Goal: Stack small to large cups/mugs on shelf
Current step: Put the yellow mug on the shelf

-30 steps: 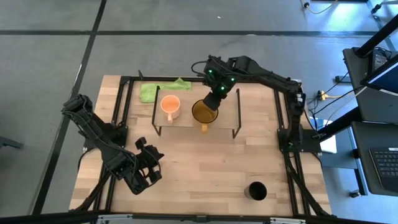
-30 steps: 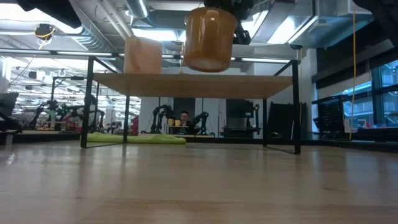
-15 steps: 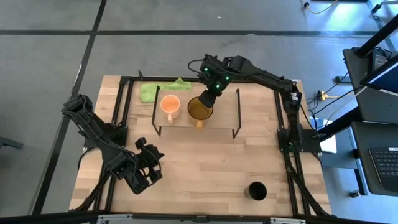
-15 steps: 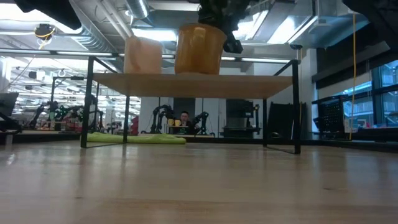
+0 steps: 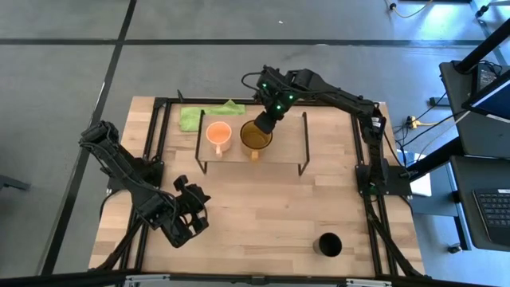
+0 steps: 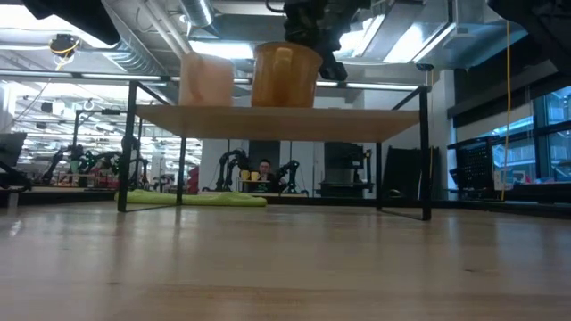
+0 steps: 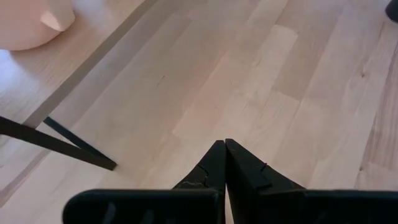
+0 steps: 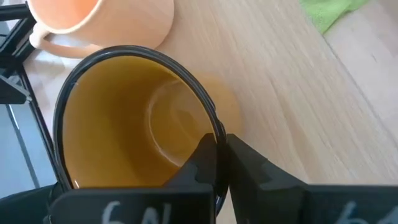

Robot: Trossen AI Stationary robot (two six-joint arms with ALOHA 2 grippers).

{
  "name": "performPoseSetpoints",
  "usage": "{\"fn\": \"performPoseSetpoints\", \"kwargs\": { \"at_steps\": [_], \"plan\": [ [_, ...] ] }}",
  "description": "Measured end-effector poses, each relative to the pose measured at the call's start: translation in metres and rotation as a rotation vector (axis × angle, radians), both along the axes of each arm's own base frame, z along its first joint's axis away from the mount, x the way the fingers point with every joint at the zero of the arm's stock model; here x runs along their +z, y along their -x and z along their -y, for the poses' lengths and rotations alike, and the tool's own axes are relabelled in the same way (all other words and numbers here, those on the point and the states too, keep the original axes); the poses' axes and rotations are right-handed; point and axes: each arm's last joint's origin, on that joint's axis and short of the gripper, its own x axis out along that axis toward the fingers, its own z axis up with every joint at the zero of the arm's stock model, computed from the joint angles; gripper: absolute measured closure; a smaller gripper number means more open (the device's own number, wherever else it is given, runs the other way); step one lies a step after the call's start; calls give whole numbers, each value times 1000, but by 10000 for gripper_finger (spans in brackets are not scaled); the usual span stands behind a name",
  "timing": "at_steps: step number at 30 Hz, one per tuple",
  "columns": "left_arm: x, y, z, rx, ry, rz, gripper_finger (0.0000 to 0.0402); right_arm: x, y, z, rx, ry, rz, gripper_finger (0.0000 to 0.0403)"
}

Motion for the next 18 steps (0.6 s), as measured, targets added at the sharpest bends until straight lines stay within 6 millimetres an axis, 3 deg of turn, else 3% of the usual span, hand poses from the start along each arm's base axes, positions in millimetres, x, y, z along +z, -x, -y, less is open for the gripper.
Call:
{"fn": "performPoseSetpoints", "kwargs": {
  "at_steps": [12,18],
  "plan": [
    [0,1,-1,-1,-12,-11,401,1,-1,1,5,55,-1,358],
    [0,1,-1,-1,-12,-11,401,20,0,1,21,93,65,351]
  ]
}}
